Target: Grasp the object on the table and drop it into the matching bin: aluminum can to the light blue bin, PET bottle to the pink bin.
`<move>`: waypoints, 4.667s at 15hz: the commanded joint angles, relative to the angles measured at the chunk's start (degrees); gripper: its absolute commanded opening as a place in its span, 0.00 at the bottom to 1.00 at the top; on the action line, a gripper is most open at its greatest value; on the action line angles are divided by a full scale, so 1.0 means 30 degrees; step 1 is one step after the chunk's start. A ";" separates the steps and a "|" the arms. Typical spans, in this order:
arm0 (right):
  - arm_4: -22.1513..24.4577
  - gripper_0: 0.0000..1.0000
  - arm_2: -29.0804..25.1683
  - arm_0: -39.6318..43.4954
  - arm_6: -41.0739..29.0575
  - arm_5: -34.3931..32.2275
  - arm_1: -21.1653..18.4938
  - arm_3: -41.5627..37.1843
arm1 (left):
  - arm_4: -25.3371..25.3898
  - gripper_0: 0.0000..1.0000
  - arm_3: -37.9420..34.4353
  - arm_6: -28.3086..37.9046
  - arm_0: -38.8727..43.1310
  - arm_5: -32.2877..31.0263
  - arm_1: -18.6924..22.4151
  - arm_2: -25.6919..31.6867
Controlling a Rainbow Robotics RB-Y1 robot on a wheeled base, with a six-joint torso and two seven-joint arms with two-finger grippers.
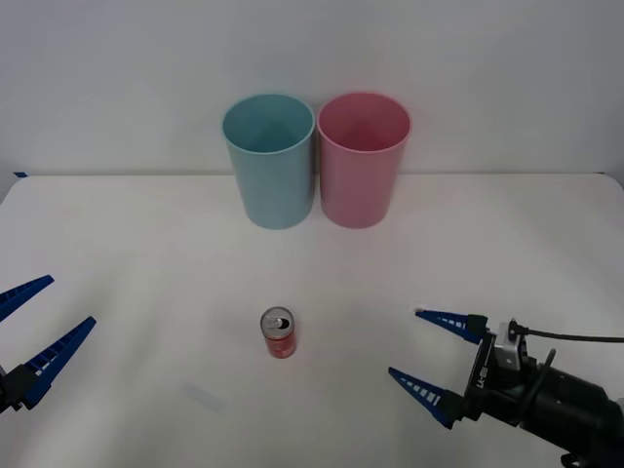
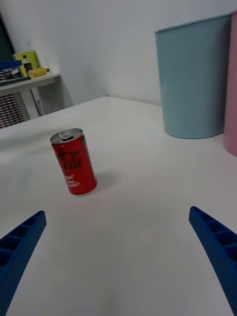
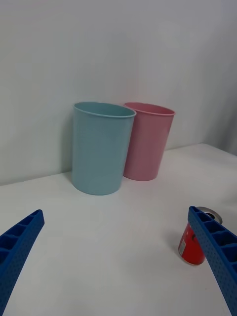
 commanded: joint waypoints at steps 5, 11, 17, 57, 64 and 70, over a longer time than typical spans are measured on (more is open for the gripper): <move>0.0001 1.00 0.3180 -0.1069 0.0287 0.2938 0.0118 -0.0001 | 0.0000 1.00 0.0000 0.0000 0.0000 0.0000 0.0000 0.0000; 0.0001 1.00 0.4880 -0.1919 0.0522 0.4989 0.0850 -0.0001 | 0.0000 1.00 0.0000 0.0000 0.0000 0.0000 0.0000 0.0000; 0.0001 1.00 0.6608 -0.2739 0.0610 0.6688 0.1231 -0.0001 | 0.0000 1.00 0.0000 0.0000 0.0000 0.0000 0.0000 0.0000; 0.0177 0.00 0.8600 -0.5464 0.2485 0.9090 0.3399 0.2080 | 0.0000 1.00 0.0000 0.0000 0.0000 0.0000 0.0000 0.0000; 0.0235 0.00 0.8132 -0.3149 -0.1910 0.9383 0.0880 -0.3545 | 0.0000 1.00 0.0000 0.0000 0.0000 0.0000 0.0000 0.0000; 0.0792 0.00 0.6051 -0.1684 -0.7564 0.9530 -0.0614 -0.8848 | 0.0000 1.00 0.0000 0.0000 0.0000 0.0000 0.0000 0.0000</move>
